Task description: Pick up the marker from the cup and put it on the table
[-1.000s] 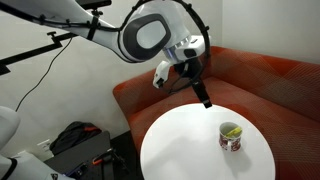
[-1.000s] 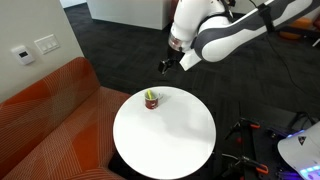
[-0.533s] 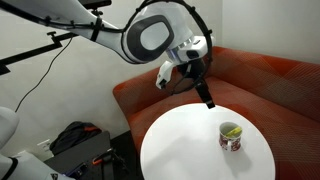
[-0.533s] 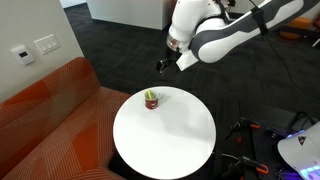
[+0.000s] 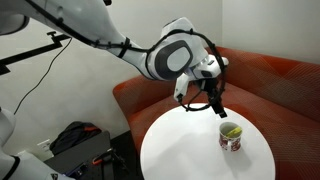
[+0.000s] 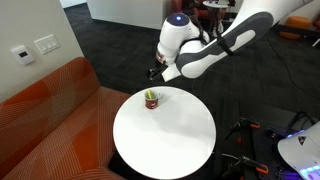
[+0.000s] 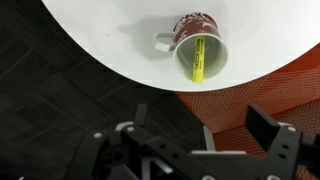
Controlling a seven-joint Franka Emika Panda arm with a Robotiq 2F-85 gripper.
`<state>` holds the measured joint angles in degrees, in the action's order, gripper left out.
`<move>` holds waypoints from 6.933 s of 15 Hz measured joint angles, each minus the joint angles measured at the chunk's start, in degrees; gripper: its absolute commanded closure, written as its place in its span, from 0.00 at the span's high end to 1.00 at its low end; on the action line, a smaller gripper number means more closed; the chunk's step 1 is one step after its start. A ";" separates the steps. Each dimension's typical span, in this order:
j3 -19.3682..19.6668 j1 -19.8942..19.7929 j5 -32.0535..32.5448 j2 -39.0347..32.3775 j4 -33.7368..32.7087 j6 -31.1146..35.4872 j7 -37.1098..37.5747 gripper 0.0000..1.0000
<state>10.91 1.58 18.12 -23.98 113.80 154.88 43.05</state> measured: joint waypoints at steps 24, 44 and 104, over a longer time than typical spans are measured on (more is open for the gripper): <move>5.60 3.81 -7.55 -18.64 -13.35 4.92 -1.50 0.84; 5.60 3.65 -10.01 -25.27 -20.20 3.17 -4.77 0.63; 28.38 29.92 -2.37 -9.28 -2.25 11.26 8.45 0.06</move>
<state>39.29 31.50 15.74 -33.26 111.55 166.15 51.50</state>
